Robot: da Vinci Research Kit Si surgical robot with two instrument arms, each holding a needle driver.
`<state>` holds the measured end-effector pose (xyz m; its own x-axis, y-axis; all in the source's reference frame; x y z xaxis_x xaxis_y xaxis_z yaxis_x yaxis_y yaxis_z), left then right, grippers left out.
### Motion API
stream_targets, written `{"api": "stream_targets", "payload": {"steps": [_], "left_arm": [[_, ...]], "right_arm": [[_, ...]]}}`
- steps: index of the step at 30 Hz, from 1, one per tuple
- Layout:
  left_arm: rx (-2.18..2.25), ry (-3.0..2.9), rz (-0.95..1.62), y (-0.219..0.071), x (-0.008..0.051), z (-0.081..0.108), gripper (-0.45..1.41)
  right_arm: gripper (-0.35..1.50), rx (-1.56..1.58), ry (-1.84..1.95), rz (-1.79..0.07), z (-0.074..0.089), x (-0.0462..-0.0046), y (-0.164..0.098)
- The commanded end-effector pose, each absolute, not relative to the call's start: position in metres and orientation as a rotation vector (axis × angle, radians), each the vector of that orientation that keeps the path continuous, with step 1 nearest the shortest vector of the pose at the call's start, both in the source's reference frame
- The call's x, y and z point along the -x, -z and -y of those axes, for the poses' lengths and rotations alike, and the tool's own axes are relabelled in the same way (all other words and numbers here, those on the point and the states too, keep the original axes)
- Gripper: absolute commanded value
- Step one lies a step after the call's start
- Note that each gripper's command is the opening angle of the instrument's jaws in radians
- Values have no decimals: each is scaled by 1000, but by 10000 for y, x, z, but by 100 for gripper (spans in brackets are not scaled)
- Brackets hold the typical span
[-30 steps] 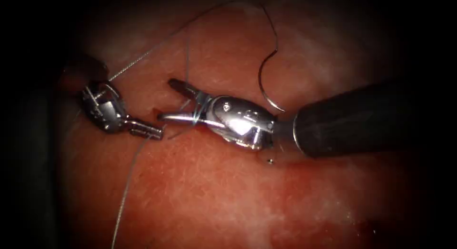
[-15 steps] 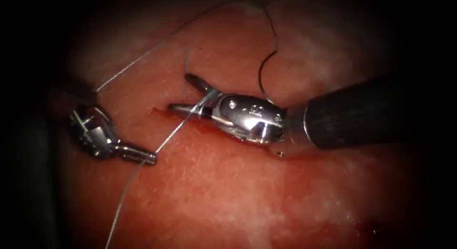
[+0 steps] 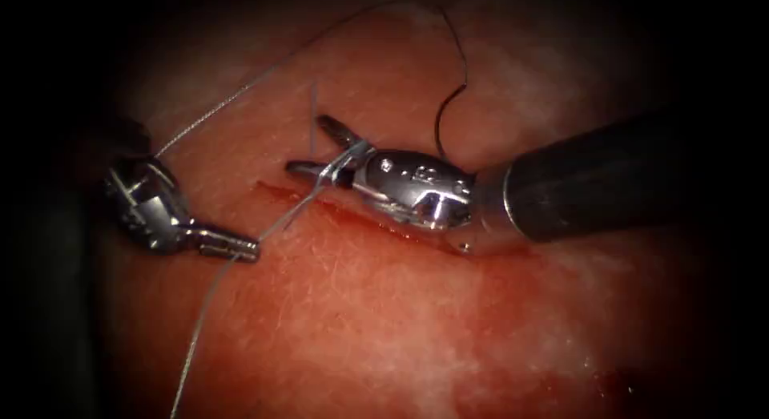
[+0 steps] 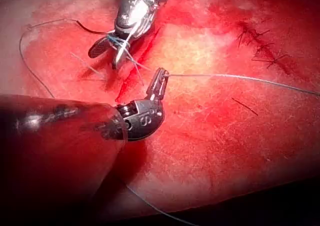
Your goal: Wound Closure
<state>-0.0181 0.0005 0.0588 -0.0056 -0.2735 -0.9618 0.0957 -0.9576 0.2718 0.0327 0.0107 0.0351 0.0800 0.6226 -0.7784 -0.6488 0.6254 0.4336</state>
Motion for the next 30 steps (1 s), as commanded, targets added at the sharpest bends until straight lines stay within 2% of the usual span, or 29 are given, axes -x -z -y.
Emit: {"api": "stream_targets", "payload": {"steps": [1, 24, 26, 27, 30], "left_arm": [[-2017, 2052, 180, -594, 186, 6, -45], [-2012, 2062, 186, -597, 187, 1, -45], [-2012, 2062, 186, -597, 187, 1, -45], [-2012, 2061, 186, -597, 187, 1, -45], [-2012, 2061, 186, -597, 186, 2, -45]], "right_arm": [[71, 29, -978, -1138, -101, -333, -358], [68, -31, -1096, -1028, -125, -371, -390], [59, -38, -1109, -1028, -124, -370, -393], [48, -41, -1113, -1030, -123, -370, -395], [29, -42, -1111, -1030, -122, -368, -394]]}}
